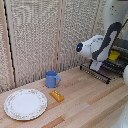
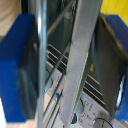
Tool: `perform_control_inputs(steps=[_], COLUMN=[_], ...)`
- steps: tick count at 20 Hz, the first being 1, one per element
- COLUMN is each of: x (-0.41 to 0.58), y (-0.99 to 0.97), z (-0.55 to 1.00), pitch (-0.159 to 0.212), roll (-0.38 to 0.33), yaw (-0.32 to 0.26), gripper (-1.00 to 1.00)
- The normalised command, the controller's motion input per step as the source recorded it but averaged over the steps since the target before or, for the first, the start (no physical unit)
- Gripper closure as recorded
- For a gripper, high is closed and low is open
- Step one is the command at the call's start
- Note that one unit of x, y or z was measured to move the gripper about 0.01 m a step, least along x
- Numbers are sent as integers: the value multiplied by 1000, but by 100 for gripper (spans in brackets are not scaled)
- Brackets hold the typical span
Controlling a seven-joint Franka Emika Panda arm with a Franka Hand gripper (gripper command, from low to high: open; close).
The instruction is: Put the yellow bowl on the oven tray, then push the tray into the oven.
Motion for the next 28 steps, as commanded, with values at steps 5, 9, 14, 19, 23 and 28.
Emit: perform_control_inputs(steps=[5,9,14,19,23,28], x=[-1,12,79,69,134,149], y=[-1000,-989,-694,-92,303,283], z=[0,0,27,57,83,192], pitch=[33,7,0,-52,-144,-176], roll=[-96,-87,-89,-81,10,138], yaw=[0,5,40,14,-108,-179], gripper=[100,100,100,-100,-100,-100])
